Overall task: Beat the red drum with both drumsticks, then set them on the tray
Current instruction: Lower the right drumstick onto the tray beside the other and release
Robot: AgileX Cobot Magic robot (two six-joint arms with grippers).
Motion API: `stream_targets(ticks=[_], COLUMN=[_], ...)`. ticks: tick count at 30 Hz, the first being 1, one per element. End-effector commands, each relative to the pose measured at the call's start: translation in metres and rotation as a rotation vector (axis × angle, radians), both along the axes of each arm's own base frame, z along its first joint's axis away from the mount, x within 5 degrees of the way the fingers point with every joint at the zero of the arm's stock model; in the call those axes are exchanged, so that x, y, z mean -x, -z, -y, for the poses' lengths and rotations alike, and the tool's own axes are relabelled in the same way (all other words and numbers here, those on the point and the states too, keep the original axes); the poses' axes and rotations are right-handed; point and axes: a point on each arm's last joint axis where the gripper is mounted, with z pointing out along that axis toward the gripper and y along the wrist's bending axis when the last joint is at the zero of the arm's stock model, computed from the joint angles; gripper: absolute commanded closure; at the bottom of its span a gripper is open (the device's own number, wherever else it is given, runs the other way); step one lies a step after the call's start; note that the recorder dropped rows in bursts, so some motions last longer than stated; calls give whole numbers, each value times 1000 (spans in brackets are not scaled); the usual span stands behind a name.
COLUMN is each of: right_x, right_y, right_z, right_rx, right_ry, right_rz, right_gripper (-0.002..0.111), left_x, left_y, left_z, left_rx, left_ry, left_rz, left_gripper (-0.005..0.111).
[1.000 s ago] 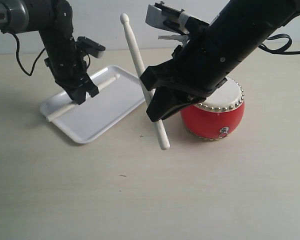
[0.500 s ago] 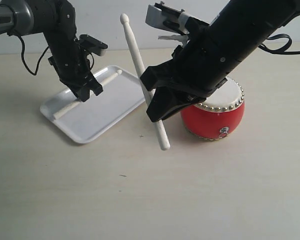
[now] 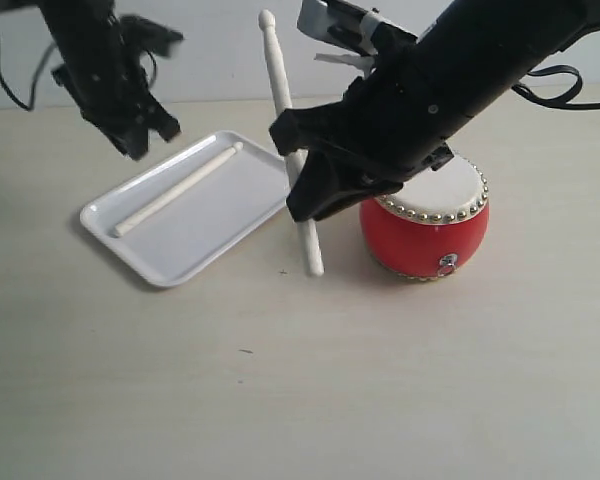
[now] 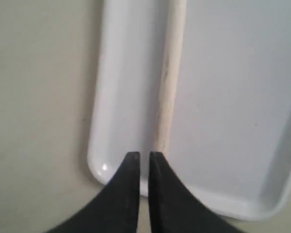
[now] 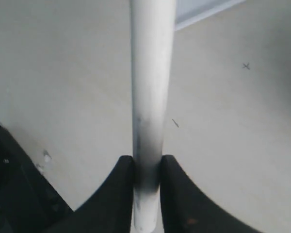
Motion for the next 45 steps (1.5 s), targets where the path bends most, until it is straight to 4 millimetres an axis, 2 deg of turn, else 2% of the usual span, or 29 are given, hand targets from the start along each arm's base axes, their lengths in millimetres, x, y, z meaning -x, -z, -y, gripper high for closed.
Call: stream_targets(ticks=[1, 2, 3, 4, 5, 6, 8, 11, 13, 21, 28, 31, 36, 45], right_x=[-7, -5, -6, -5, -7, -13, -21, -28, -33, -55, -58, -59, -66, -71], right_y=[1, 5, 6, 12, 17, 25, 47, 72, 82, 93, 123, 133, 135, 154], right_z=[-28, -44, -53, -69, -77, -85, -96, -106, -113, -138, -149, -149, -145, -140], right_rx=[-133, -171, -209, -264, -293, -335, -365, -336, -325, -372, -299, -282, -293, -247], right_ry=[133, 181, 230, 318, 404, 552, 751, 811, 826, 884, 837, 849, 879, 882], right_rz=[45, 44, 45, 21, 8, -16, -121, -220, -271, -330, -393, -394, -367, -366], right_gripper=[108, 108, 108, 108, 108, 108, 108, 108, 108, 108, 108, 108, 108, 108], left_x=[41, 59, 76, 104, 119, 149, 190, 224, 240, 264, 281, 283, 284, 284], left_y=[-108, -135, -152, -173, -181, -192, -200, -200, -196, -169, -174, -174, -174, -175], left_z=[-44, -59, -69, -82, -88, -94, -101, -104, -105, -98, -102, -102, -98, -96], left_rx=[275, 376, 428, 458, 452, 451, 473, 489, 494, 507, 488, 484, 487, 501], left_ry=[-151, -174, -176, -181, -176, -182, -214, -221, -228, -199, -197, -194, -162, -161], left_rz=[145, 220, 273, 371, 429, 516, 672, 766, 786, 742, 788, 785, 778, 783], left_gripper=[107, 107, 107, 107, 107, 107, 107, 107, 107, 107, 107, 107, 107, 107])
